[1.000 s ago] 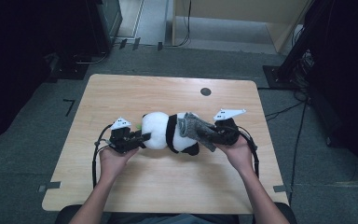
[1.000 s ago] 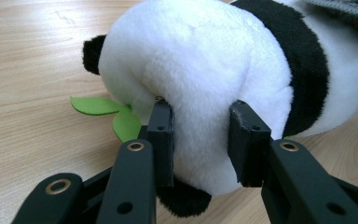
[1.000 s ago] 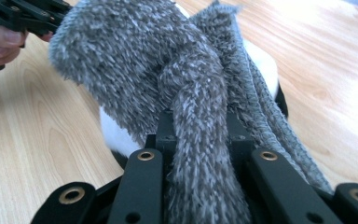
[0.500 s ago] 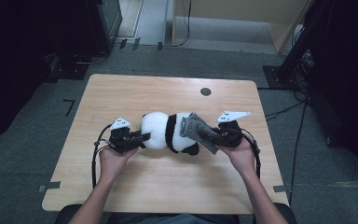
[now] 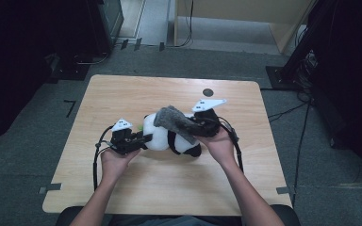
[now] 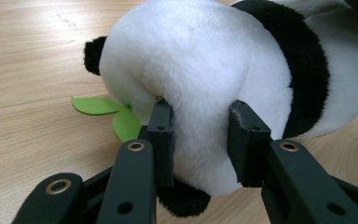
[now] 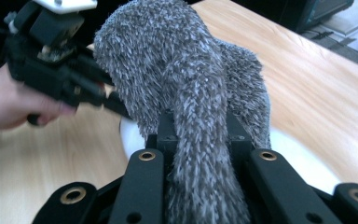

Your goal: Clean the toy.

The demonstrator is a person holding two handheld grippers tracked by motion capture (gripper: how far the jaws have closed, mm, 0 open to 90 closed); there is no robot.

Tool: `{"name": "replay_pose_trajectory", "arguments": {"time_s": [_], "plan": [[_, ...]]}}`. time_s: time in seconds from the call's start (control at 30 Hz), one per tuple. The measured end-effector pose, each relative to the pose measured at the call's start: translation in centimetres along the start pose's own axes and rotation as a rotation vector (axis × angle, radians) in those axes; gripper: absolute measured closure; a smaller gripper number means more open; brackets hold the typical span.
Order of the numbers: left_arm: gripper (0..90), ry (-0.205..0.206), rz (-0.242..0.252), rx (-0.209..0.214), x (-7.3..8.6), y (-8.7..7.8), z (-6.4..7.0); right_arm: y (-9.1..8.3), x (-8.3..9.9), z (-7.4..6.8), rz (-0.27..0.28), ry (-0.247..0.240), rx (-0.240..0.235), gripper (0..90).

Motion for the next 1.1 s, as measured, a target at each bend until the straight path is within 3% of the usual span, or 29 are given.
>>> {"name": "replay_pose_trajectory", "arguments": {"time_s": [0.27,0.5,0.63,0.83,1.1], "plan": [[65.3,0.003,0.009,-0.003,0.0,0.0,0.0,5.4,-2.5,-0.8,-0.045,-0.017,0.000,74.7],[65.2,0.004,0.006,-0.007,0.1,0.0,0.1,8.3,-2.1,-0.6,-0.107,-0.006,0.002,73.2],[65.2,0.007,0.007,-0.008,0.1,0.0,0.1,8.4,-1.9,-0.3,-0.113,0.020,-0.016,71.6],[65.8,0.012,-0.003,-0.009,0.1,0.0,0.1,7.9,-1.6,-0.2,-0.142,0.004,-0.008,71.7],[66.4,0.010,-0.004,-0.006,0.1,0.1,0.1,5.7,-0.4,0.8,-0.153,0.003,0.013,72.2]]}}
Point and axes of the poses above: each handheld gripper's, and its own axes: y roughly forward along the jaws, x roughly out of its underside, z roughly to its right, the point moved 4 cm from there along y, roughly forward along the jaws, and after that the axes turned 8 degrees about y, right-handed, at the moved point
